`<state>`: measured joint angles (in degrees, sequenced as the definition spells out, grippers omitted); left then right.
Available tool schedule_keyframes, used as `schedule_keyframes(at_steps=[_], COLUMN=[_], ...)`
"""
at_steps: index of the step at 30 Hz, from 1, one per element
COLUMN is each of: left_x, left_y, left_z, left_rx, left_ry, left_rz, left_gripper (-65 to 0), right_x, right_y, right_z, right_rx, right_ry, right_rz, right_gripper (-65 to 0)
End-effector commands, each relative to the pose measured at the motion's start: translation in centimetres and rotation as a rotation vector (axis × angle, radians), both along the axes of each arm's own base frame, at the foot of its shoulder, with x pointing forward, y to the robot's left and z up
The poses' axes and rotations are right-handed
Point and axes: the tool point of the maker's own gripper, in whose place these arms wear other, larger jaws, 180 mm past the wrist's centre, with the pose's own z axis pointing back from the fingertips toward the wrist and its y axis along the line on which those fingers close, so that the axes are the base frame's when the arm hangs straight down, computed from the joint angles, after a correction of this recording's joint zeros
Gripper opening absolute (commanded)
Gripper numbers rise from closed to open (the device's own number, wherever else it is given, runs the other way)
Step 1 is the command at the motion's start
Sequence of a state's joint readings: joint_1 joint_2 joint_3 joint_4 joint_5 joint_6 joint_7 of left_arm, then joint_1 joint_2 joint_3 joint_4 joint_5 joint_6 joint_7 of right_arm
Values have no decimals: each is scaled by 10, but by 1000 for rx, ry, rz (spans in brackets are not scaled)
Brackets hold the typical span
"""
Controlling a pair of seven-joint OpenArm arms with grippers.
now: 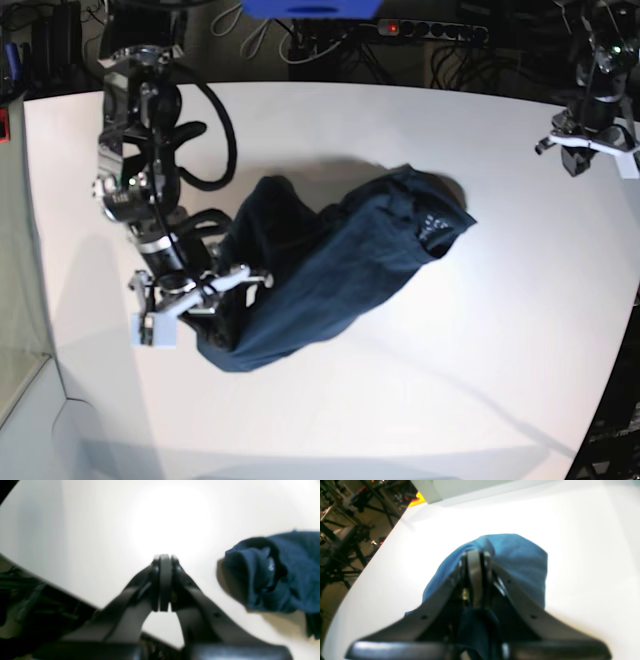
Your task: Layout the t-shirt on the table in an organized manner, then fold the t-shirt properly
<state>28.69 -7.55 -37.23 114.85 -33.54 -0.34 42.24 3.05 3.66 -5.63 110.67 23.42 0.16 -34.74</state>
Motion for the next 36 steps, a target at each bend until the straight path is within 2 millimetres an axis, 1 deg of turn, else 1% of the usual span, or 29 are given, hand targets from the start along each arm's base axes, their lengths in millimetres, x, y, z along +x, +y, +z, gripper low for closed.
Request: schedule_keyframes(at_steps=[1, 2, 6, 8, 9, 10, 12, 15, 16, 18, 21, 24, 26, 29, 33, 35, 36], left_x=[10, 15, 39, 51, 56, 60, 67, 76, 77, 77, 75, 84, 87, 95, 97, 103, 103], left_y=[-6, -12, -53, -74, -85, -93, -101, -100, -100, -97, -94, -94, -96, -113, -133, -143, -146], left_z=[10, 11, 11, 14, 15, 16, 13, -1, -4, -12, -25, -29, -36, -43, -43, -42, -47], left_rx=[7, -1, -52, -77, -84, -94, -113, -133, -138, -146, -154, -174, -188, -208, -219, -224, -230], left_ry=[-43, -50, -82, -103, -109, -115, -117, -94, -88, -70, -37, -38, -25, -11, -10, -16, -3], left_rz=[-23, -40, -146, -200, -229, -247, -260, -250, -250, -245, -236, -224, -223, -265, -315, -342, -348], left_gripper=[-650, -650, -649, -628, -603, -564, -468, -316, -284, -251, -257, -261, -261, -261, -261, -261, -261], right_x=[5, 5, 7, 6, 5, 3, 2, 1, -1, -2, -2, -5, -6, -6, -10, -12, -12], right_y=[0, 0, -1, -2, -2, -3, -6, -8, -11, -14, -17, -20, -22, -23, -23, -23, -23], right_z=[18, 17, -4, -12, -17, -21, -24, -26, -29, -31, -32, -37, -38, -39, -44, -46, -46], right_rx=[17, 17, 14, 11, 11, 9, -5, -14, -25, -37, -46, -46, -46, -46, -46, -46, -46], right_ry=[-64, -59, -3, 17, 31, 42, 46, 52, 58, 61, 64, 79, 81, 84, 98, 104, 104], right_rz=[-3, -3, -7, -9, -9, -10, -10, -10, -11, -11, -13, -21, -27, -28, -28, -28, -28], right_gripper=[-650, -650, -650, -650, -650, -650, -650, -650, -650, -650, -650, -650, -650, -650, -650, -650, -650])
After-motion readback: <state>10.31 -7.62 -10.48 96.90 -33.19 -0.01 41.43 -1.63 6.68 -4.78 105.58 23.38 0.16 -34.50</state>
